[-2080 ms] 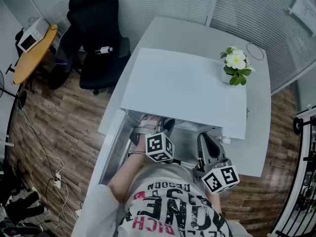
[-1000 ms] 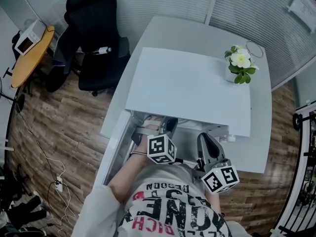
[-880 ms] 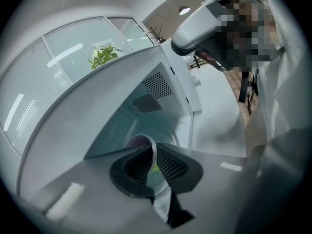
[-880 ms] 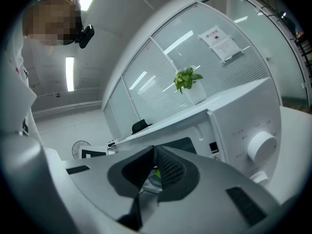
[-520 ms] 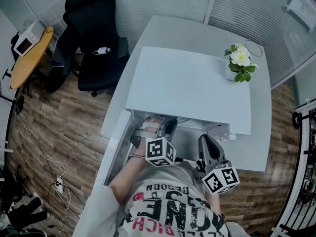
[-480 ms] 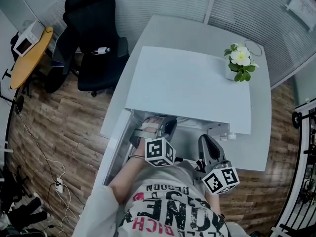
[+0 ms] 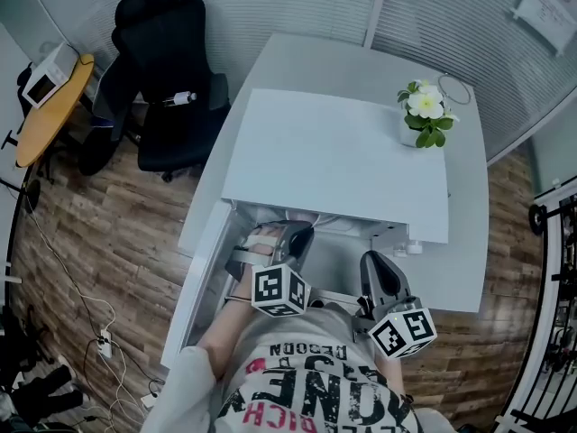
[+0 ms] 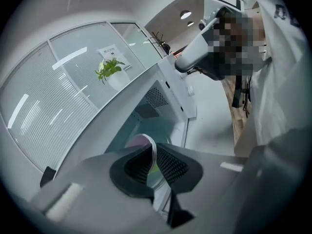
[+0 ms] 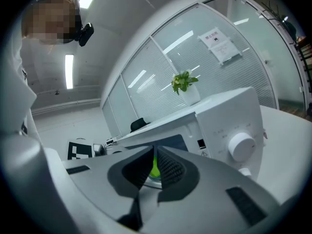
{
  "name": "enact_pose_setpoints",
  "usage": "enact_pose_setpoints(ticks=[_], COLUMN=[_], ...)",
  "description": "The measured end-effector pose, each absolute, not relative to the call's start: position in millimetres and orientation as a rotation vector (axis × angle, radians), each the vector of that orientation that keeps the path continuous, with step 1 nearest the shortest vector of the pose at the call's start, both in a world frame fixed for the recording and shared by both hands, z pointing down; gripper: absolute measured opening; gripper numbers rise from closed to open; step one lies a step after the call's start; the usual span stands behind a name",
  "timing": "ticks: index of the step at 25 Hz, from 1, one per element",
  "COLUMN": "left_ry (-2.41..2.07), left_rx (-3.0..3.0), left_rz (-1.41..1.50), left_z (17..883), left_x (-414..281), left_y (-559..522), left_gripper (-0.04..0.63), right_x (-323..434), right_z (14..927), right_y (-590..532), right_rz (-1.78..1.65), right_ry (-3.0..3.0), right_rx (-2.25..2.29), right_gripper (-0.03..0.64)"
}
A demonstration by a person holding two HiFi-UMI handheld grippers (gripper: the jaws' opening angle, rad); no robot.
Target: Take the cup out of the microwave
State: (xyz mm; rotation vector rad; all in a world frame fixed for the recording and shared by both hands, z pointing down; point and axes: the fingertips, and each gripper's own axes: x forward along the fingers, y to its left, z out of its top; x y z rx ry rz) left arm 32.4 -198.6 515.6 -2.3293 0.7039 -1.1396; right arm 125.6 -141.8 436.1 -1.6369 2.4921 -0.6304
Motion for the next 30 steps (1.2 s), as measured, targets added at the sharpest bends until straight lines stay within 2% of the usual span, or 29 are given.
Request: enact_pose_setpoints(ticks=[30], left_ry=[0.912], left_rx=[-2.276], left_rz=[-1.162], left_z=[488.7], left_x=[38.3], left_y=[-142.1], left_gripper=[0.038], right_x=[144.8], right_z=[430.0], right_y=[-103.8], right_rz=[-0.645], right_ry=[2.642], right_rx=[-1.465], right_gripper=[0.028])
